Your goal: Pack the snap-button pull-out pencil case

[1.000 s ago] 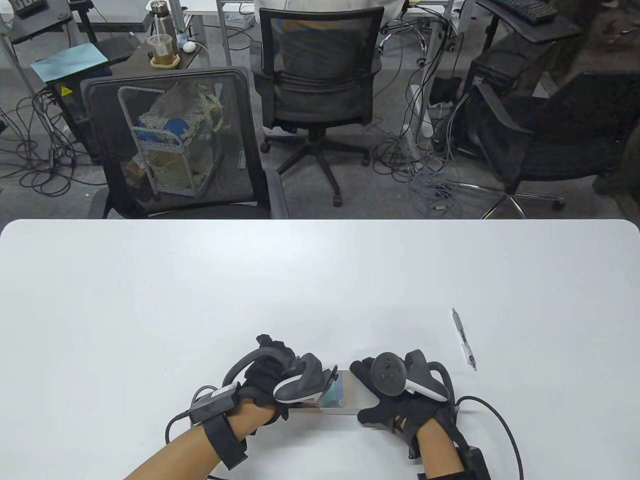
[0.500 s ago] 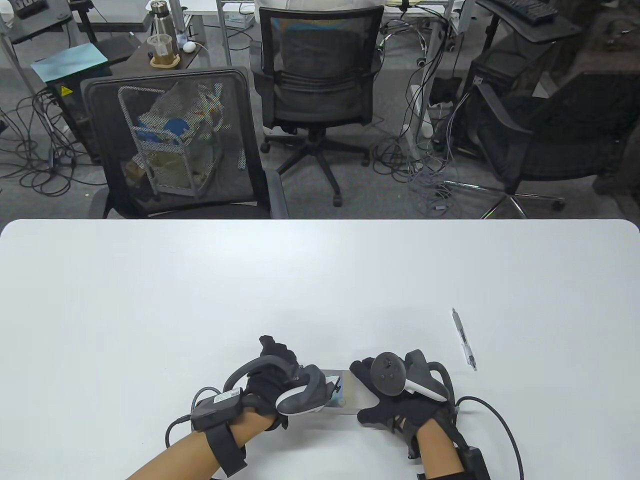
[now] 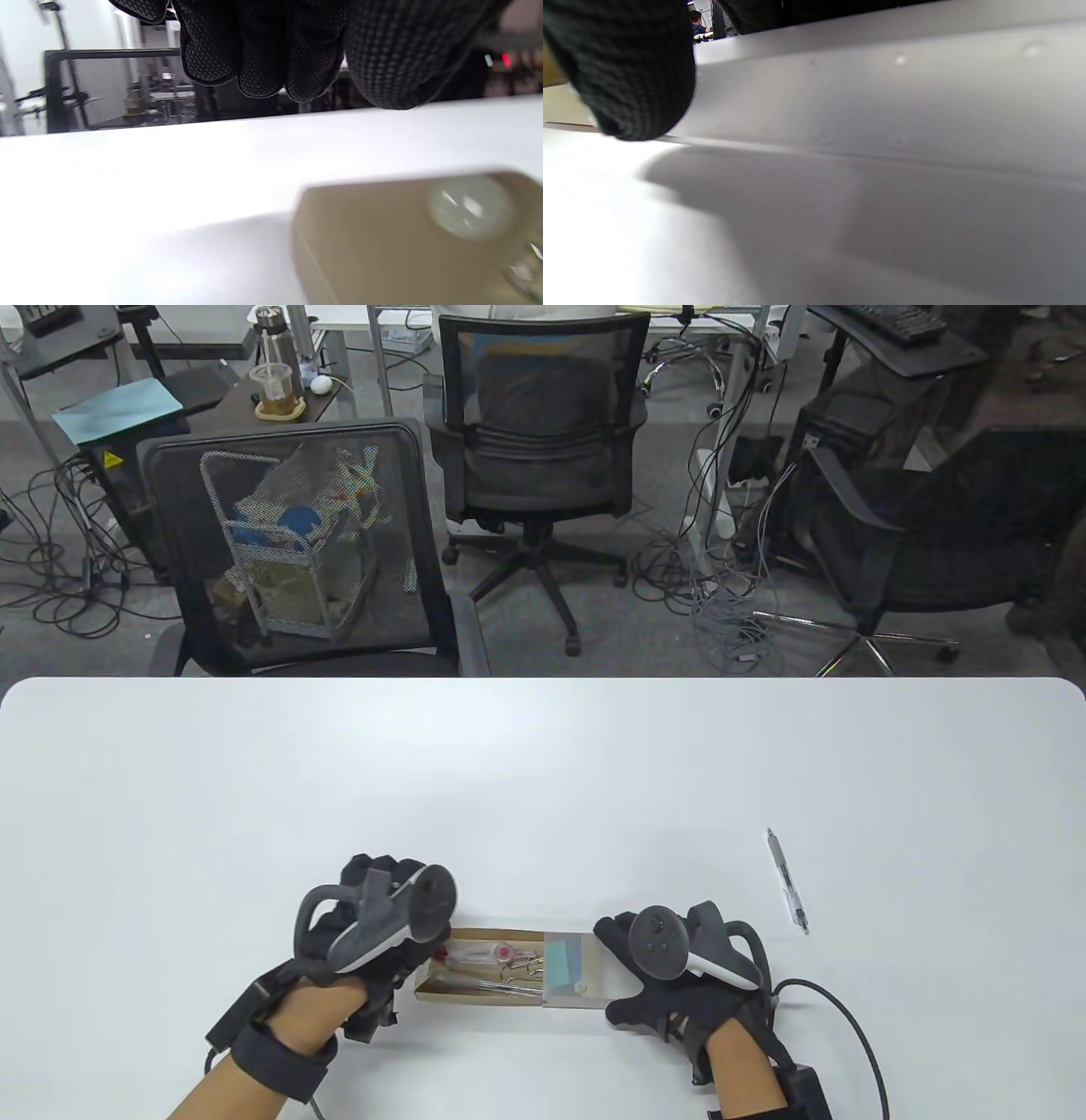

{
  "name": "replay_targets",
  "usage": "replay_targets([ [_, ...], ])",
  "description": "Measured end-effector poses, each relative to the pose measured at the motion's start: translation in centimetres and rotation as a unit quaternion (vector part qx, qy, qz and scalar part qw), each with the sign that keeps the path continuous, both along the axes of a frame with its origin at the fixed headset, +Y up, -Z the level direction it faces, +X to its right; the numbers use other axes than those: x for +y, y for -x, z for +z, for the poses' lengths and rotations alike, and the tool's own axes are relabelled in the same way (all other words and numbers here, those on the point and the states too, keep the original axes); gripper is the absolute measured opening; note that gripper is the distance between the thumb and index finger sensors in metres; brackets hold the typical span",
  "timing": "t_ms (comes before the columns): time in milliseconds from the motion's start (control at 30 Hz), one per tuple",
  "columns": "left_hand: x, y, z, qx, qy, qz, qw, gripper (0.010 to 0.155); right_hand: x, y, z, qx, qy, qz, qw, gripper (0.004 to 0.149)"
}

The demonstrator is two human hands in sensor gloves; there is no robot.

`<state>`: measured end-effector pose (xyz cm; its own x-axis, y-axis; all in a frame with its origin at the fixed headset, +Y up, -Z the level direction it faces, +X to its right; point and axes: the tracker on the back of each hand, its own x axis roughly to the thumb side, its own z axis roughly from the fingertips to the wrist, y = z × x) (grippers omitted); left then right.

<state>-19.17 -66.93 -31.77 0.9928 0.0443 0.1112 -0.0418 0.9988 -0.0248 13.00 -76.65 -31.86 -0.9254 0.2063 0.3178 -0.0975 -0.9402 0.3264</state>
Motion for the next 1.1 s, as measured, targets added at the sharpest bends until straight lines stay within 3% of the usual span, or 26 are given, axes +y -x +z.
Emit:
replay_targets([
  [167,-0.7,5.6,0.7,0.061,-0.033,0.094,0.993,0.072,0.0,0.0,0.0,0.0,-0.001,0.001,1.0,0.092],
  [300,-2.7,8.5,1.3,0.089,-0.057,0.115,0.988,0.082,0.0,0.0,0.1,0.001,-0.003,0.004,1.0,0.092],
  [400,-3.7,9.5,1.1,0.089,-0.052,0.099,0.99,0.089,0.0,0.1,0.1,0.002,-0.002,0.005,1.0,0.092],
  [467,-4.0,9.7,1.3,0.087,-0.076,0.108,0.987,0.09,0.0,0.1,0.1,0.002,-0.003,0.007,1.0,0.092],
  [733,-4.8,11.2,1.7,0.107,-0.076,0.103,0.986,0.091,0.3,0.2,0.1,0.007,-0.006,0.01,1.0,0.094],
  [833,-4.9,11.4,1.7,0.108,-0.076,0.105,0.986,0.091,1.6,-1.1,0.0,-0.013,-0.028,-0.056,0.998,0.094],
  [967,-5.2,11.5,1.6,0.108,-0.073,0.099,0.987,0.091,4.1,-4.8,-0.9,-0.109,-0.107,-0.154,0.976,0.088],
  [1100,-5.5,11.6,1.4,0.108,-0.07,0.094,0.987,0.091,4.7,-8.3,-2.4,-0.277,-0.165,-0.084,0.943,0.085],
])
